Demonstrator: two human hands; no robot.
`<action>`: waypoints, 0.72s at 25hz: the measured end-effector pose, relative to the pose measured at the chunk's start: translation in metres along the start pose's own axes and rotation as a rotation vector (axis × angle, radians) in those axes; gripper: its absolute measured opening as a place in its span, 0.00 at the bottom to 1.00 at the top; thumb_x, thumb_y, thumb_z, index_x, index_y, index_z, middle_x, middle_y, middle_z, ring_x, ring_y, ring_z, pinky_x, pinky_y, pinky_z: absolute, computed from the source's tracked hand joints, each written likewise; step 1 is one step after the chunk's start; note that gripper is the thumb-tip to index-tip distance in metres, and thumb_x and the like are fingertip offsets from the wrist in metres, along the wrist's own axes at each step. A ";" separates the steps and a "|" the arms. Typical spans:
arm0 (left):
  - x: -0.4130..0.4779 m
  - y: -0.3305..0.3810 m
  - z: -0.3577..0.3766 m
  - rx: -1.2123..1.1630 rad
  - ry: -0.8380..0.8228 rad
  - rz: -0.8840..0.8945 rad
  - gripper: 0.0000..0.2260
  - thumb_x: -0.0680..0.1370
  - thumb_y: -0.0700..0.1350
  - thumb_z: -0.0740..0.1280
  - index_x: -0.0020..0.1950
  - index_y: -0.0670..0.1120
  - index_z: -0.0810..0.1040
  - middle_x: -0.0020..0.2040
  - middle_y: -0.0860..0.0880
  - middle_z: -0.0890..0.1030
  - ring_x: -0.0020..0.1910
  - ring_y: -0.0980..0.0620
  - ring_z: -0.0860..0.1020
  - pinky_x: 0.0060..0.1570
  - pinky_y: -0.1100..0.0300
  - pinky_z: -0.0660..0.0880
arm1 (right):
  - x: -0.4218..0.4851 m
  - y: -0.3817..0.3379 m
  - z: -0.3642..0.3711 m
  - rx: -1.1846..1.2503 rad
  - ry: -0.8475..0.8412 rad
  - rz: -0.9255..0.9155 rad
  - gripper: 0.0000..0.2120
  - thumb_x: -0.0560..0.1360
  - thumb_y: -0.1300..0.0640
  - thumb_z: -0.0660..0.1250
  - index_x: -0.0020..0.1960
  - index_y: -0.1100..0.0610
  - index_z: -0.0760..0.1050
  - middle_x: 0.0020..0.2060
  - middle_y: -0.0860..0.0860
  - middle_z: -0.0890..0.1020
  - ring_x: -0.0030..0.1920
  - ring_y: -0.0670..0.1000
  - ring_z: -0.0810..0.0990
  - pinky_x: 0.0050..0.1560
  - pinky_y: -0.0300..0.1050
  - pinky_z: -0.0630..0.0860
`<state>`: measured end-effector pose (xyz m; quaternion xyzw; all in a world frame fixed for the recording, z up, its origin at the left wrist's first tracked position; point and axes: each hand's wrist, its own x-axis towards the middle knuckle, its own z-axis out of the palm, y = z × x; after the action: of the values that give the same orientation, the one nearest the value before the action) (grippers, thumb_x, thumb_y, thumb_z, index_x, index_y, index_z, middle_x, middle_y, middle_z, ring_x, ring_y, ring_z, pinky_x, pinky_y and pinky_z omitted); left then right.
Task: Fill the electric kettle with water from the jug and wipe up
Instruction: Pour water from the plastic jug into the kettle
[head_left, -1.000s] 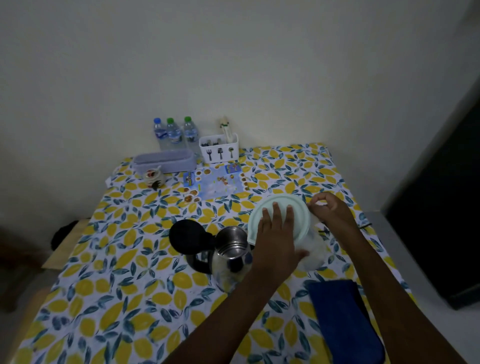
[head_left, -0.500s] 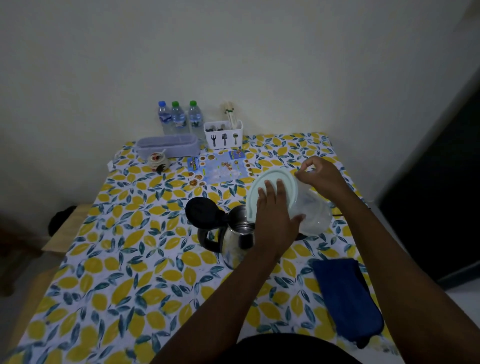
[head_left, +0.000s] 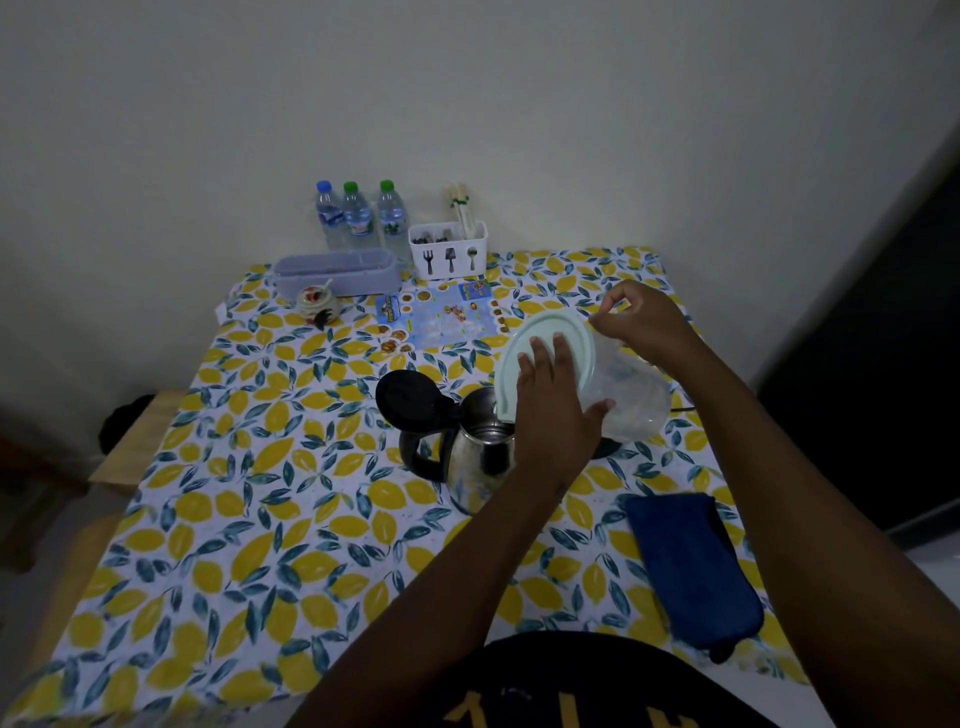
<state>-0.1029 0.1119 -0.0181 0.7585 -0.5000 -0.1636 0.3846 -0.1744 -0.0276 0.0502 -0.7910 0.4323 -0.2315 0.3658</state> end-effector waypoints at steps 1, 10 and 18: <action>0.000 0.000 0.000 -0.005 0.001 0.000 0.42 0.76 0.55 0.68 0.78 0.45 0.43 0.80 0.39 0.44 0.78 0.40 0.42 0.77 0.46 0.48 | 0.000 -0.001 -0.001 -0.003 -0.002 -0.003 0.07 0.69 0.51 0.71 0.42 0.52 0.75 0.36 0.42 0.76 0.31 0.43 0.75 0.33 0.44 0.69; -0.003 0.003 0.000 -0.041 0.031 -0.002 0.41 0.76 0.54 0.68 0.78 0.46 0.44 0.80 0.40 0.45 0.78 0.41 0.42 0.76 0.47 0.48 | -0.002 -0.008 -0.004 -0.052 -0.008 -0.019 0.07 0.68 0.51 0.71 0.40 0.51 0.74 0.51 0.51 0.82 0.51 0.53 0.80 0.48 0.50 0.75; -0.004 0.001 0.002 -0.041 0.050 -0.012 0.42 0.75 0.55 0.69 0.78 0.46 0.45 0.80 0.41 0.46 0.79 0.41 0.44 0.76 0.46 0.50 | -0.004 -0.011 -0.005 -0.071 -0.011 -0.014 0.06 0.67 0.49 0.70 0.39 0.48 0.74 0.46 0.50 0.82 0.42 0.53 0.79 0.42 0.47 0.73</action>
<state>-0.1066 0.1144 -0.0195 0.7573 -0.4821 -0.1572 0.4115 -0.1742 -0.0222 0.0613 -0.8078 0.4327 -0.2141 0.3383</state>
